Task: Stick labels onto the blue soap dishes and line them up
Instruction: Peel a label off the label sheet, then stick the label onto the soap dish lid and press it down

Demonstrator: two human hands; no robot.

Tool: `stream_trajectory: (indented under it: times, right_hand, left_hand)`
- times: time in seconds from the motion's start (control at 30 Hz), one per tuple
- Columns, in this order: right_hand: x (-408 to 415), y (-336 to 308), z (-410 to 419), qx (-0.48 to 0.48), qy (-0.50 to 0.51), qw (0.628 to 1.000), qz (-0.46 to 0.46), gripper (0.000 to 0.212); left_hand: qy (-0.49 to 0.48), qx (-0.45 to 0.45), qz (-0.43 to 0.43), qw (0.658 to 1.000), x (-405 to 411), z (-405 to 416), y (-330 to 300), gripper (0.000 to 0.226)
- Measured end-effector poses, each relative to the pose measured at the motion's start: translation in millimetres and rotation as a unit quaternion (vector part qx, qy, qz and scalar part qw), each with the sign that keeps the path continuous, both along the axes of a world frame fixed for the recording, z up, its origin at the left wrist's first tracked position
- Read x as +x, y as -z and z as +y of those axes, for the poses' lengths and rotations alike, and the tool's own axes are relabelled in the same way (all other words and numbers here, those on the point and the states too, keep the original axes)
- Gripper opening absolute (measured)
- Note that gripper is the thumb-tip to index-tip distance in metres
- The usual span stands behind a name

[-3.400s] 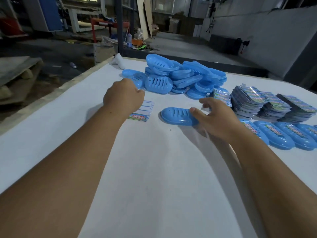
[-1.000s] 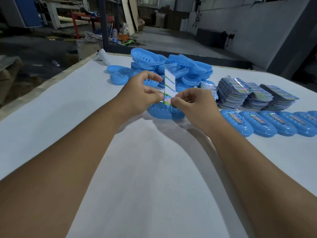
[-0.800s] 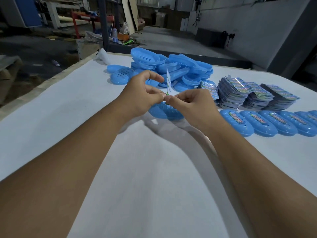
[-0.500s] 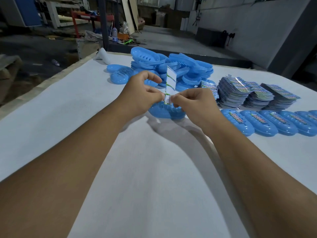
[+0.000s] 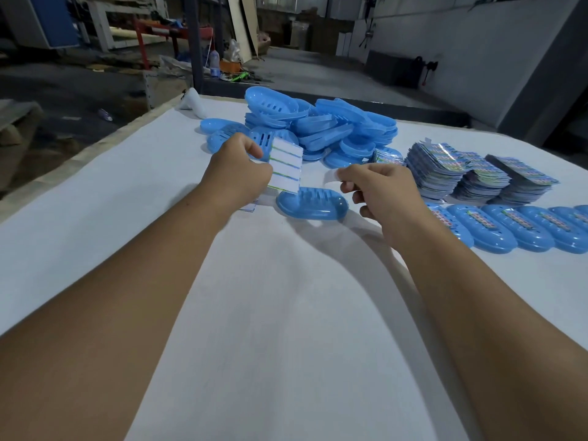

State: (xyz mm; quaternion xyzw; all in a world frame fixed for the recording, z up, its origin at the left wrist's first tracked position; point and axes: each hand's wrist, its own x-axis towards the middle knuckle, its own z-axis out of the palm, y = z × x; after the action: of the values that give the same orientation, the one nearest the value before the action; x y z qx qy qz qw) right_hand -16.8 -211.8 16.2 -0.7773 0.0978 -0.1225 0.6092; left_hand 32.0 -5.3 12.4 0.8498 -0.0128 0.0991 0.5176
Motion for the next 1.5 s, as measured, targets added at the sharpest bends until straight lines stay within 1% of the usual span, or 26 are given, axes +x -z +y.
stream_trajectory:
  times: [0.1, 0.17, 0.2, 0.27, 0.33, 0.43, 0.5, 0.53, 0.57, 0.6, 0.63, 0.67, 0.7, 0.73, 0.8, 0.9, 1.0, 1.13, 1.27, 1.37, 1.5]
  right_hand:
    - [0.7, -0.6, -1.3, 0.011, 0.007, 1.000, 0.010, 0.015]
    - [1.7, 0.0, -1.5, 0.008, 0.012, 1.000, 0.015, 0.017]
    - [2.2, 0.4, -1.3, 0.007, 0.013, 1.000, 0.016, 0.018]
    - [2.5, 0.8, -1.1, 0.005, 0.013, 1.000, 0.016, 0.019]
    - [2.4, 1.0, -0.8, 0.002, 0.015, 1.000, 0.017, 0.019]
    - [2.2, 0.6, 0.0, -0.001, 0.013, 1.000, 0.016, 0.019]
    - [2.0, 0.4, 1.0, -0.006, 0.012, 1.000, 0.015, 0.020]
    - [2.0, 0.2, 1.8, -0.012, 0.014, 1.000, 0.015, 0.021]
    - [1.7, 0.3, 2.3, -0.020, 0.016, 1.000, 0.012, 0.023]
    - [1.4, 0.6, 3.2, -0.028, 0.015, 0.999, 0.005, 0.025]
    - [0.9, 1.3, 4.4, -0.039, 0.012, 0.999, -0.005, 0.026]
    - [0.2, 2.0, 5.9, -0.051, 0.010, 0.999, -0.016, 0.027]
    - [-0.4, 3.0, 7.4, -0.064, 0.009, 0.997, -0.029, 0.027]
    - [-1.0, 4.0, 8.9, -0.078, 0.007, 0.996, -0.042, 0.027]
    - [-2.2, 5.6, 11.4, -0.101, 0.001, 0.993, -0.065, 0.027]
    - [-2.9, 6.2, 13.5, -0.121, -0.013, 0.989, -0.082, 0.027]
    - [-2.2, 5.7, 14.0, -0.129, -0.019, 0.988, -0.088, 0.025]
    - [-1.8, 6.0, 14.1, -0.129, -0.027, 0.987, -0.096, 0.025]
    - [-2.3, 6.1, 12.5, -0.125, -0.050, 0.985, -0.110, 0.024]
    - [-2.6, 7.2, 11.2, -0.122, -0.075, 0.982, -0.123, 0.024]
    - [-0.2, 7.5, 10.2, -0.123, -0.077, 0.982, -0.120, 0.025]
  left_hand:
    - [-0.046, 0.062, -0.017, 0.997, 0.6, 7.2, 0.6, 0.022]
    - [-0.079, 0.131, -0.021, 0.988, 0.6, 12.3, -0.6, 0.026]
    - [-0.095, 0.181, -0.019, 0.979, 0.8, 14.7, -1.6, 0.029]
    - [-0.124, 0.293, -0.004, 0.948, 1.2, 19.5, -4.7, 0.035]
    - [-0.134, 0.372, 0.022, 0.918, 1.3, 23.9, -6.4, 0.038]
    - [-0.124, 0.451, 0.054, 0.882, 0.7, 28.2, -5.7, 0.029]
    - [-0.121, 0.473, 0.057, 0.871, -0.1, 28.6, -4.9, 0.026]
    - [-0.124, 0.471, 0.051, 0.872, -0.5, 27.9, -4.5, 0.026]
    - [-0.128, 0.454, 0.036, 0.881, -0.7, 26.3, -4.7, 0.026]
    - [-0.129, 0.414, 0.013, 0.901, -1.1, 23.6, -4.7, 0.024]
    - [-0.118, 0.348, -0.010, 0.930, -2.1, 20.0, -5.0, 0.021]
    - [-0.091, 0.262, -0.026, 0.960, -3.3, 14.7, -5.8, 0.016]
    - [-0.049, 0.172, -0.032, 0.983, -5.4, 8.5, -7.4, 0.014]
    - [-0.001, 0.107, -0.033, 0.994, -8.8, 1.8, -9.4, 0.014]
    - [0.080, 0.048, -0.027, 0.995, -16.7, -10.3, -11.6, 0.015]
    - [0.148, 0.012, -0.021, 0.989, -23.0, -18.8, -9.7, 0.008]
    - [0.168, 0.003, -0.013, 0.986, -24.7, -19.2, -7.5, 0.009]
    - [0.169, 0.005, -0.004, 0.986, -25.8, -19.5, -7.3, 0.017]
    - [0.159, -0.001, 0.005, 0.987, -25.1, -19.7, -7.7, 0.013]
    - [0.138, -0.011, 0.007, 0.990, -23.5, -19.7, -8.5, 0.018]
    - [0.121, -0.019, 0.003, 0.992, -22.2, -18.7, -7.0, 0.025]
